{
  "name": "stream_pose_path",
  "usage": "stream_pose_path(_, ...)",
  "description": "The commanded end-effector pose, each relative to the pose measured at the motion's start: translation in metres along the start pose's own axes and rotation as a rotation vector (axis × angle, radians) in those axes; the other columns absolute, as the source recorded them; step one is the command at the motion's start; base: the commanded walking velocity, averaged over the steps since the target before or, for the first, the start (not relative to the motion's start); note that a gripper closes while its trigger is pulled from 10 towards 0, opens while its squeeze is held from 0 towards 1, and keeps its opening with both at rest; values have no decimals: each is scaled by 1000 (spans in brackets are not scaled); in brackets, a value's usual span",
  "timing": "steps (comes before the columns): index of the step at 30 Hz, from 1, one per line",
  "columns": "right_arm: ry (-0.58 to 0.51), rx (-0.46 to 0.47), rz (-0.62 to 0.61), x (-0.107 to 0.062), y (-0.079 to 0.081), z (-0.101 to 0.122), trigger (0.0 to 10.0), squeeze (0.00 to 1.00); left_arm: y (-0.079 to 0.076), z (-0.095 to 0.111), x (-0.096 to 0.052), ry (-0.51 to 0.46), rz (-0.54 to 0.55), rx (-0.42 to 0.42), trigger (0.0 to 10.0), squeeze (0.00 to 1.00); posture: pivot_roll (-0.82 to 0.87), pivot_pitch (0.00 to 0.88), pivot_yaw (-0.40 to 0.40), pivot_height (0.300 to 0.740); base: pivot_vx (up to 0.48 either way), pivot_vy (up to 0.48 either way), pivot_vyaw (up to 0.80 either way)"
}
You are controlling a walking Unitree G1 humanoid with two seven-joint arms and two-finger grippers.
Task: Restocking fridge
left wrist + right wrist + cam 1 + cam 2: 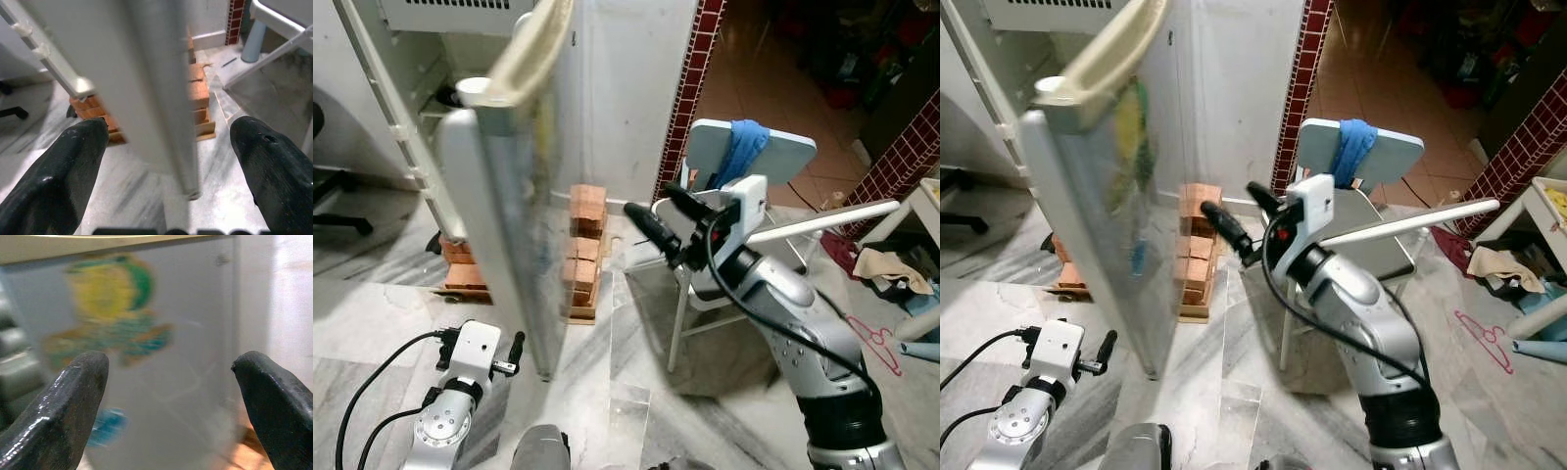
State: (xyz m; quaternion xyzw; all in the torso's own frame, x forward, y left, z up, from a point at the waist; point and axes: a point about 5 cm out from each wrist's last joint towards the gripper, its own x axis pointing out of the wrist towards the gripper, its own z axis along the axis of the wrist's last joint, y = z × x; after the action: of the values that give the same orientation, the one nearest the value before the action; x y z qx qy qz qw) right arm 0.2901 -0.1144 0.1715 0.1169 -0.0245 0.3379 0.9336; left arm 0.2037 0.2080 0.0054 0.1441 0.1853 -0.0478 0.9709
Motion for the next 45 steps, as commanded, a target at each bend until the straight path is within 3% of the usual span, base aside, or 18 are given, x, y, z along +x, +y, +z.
stream_pose_path(1,14,-71,-93,-6,-15,-3,10000,0,10,14,3,-59,44,-18,10000,0,107,59,-47,740,0,0,0)
stream_pose_path(7,69,-115,-312,-24,-34,-25,10000,0,21,33,7,-118,97,-51,10000,0,103,68,-41,740,0,0,0)
stream_pose_path(13,118,-158,-453,-40,-42,-45,10000,0,5,54,9,-192,42,-66,10000,0,87,68,-26,740,0,414,0)
stream_pose_path(18,130,-154,-546,-47,-48,-54,10000,0,3,57,9,-190,32,-95,10000,0,86,60,-20,740,0,451,0)
stream_pose_path(22,143,-114,-614,-59,-52,-67,10000,0,0,47,6,-119,31,-177,10000,0,75,34,-12,740,0,431,0)
stream_pose_path(25,136,-76,-670,-67,-56,-71,10000,0,-5,53,8,-148,-2,-124,10000,0,74,15,-15,740,0,426,0)
stream_pose_path(33,69,-70,-646,-58,-57,-61,10000,0,6,62,16,-172,35,-124,10000,0,63,13,-21,740,0,427,0)
stream_pose_path(45,81,-75,-638,-52,-54,-64,10000,0,20,72,22,-206,72,-121,10000,0,71,26,-8,740,0,428,-177)
